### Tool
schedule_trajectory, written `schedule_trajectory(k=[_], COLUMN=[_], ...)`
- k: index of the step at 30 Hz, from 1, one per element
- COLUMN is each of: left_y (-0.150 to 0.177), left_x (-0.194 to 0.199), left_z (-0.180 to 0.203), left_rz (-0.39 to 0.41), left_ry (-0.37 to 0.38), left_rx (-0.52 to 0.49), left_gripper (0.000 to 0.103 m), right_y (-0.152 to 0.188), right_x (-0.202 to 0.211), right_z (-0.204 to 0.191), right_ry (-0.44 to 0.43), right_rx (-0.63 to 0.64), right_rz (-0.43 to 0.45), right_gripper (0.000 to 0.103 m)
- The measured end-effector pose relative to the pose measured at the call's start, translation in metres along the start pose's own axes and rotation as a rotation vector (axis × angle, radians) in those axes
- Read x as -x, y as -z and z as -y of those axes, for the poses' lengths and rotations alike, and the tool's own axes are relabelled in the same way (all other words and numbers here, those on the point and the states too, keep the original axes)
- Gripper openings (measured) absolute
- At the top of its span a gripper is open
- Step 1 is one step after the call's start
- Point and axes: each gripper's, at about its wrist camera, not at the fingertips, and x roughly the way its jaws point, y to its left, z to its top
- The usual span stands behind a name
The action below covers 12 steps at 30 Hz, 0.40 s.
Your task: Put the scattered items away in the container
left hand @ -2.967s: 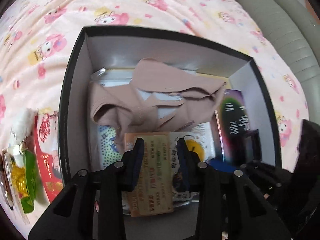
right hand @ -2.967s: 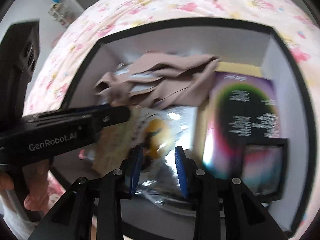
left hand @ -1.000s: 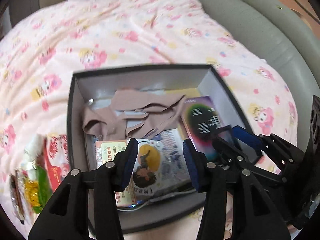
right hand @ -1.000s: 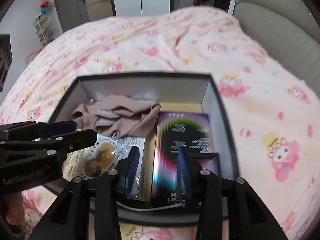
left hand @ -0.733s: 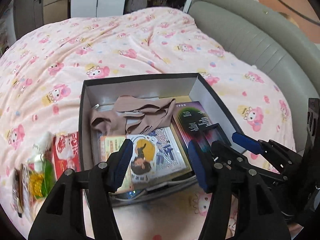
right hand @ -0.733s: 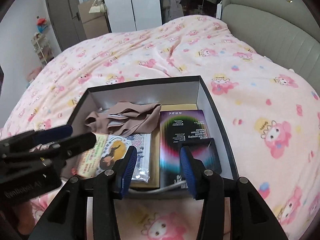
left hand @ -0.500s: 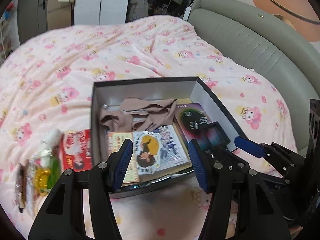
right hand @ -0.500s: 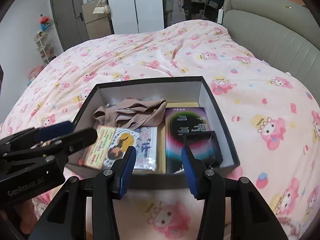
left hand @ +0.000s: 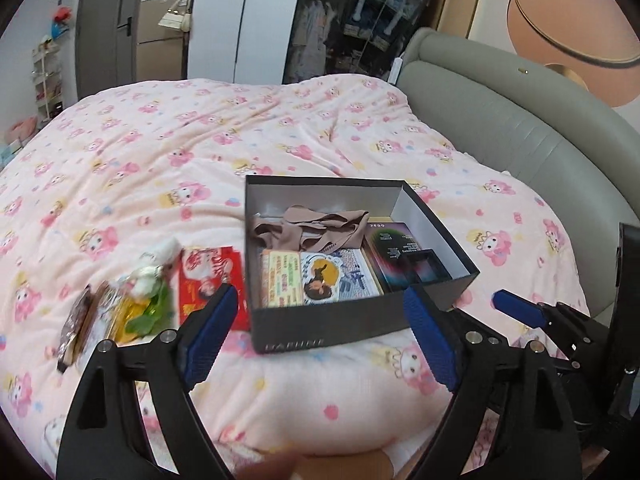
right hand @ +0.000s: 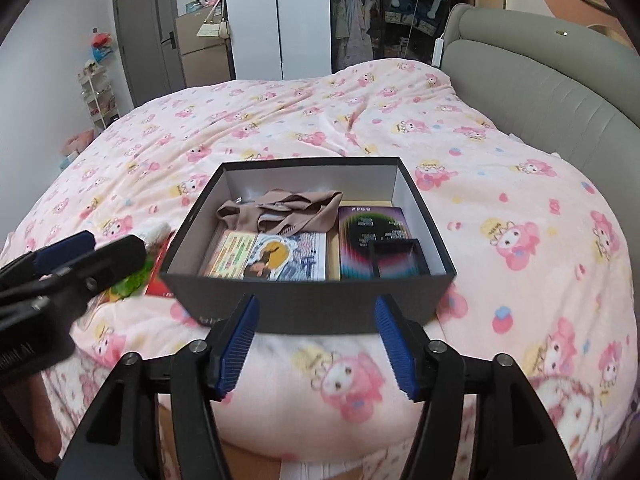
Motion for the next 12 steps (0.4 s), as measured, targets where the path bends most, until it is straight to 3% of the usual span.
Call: schedule_trajectory(k=[3,8,10,12], left_y=[0.013,0.035,0.041,0.044], left_x=[0.011,-0.008,-0.016,-0.023], left_z=[-0.002,-0.002,-0.005,-0.01], left_rz=[0.058,0.069,0.058,0.033], left_ry=[-0.025,-0.112,-0.085,-0.007], left_rx=[-0.009,-0.059,-0.033,0.015], left_gripper=[0.102,0.102,0.102,0.102], right_y=[0.011,0.023,0.025,0.027], right_x=[0.012,0.004,0.003,0.004], right_z=[-0.001,0.001,0.004,0.005], right_ry=[-0.006,0.032,0.023,0.024], right_rx=[0.01,0.018,0.006,0.005], right_rz=[0.032,0.019,0.014,0.025], right_gripper=[0.071,0.071,0.071,0.071])
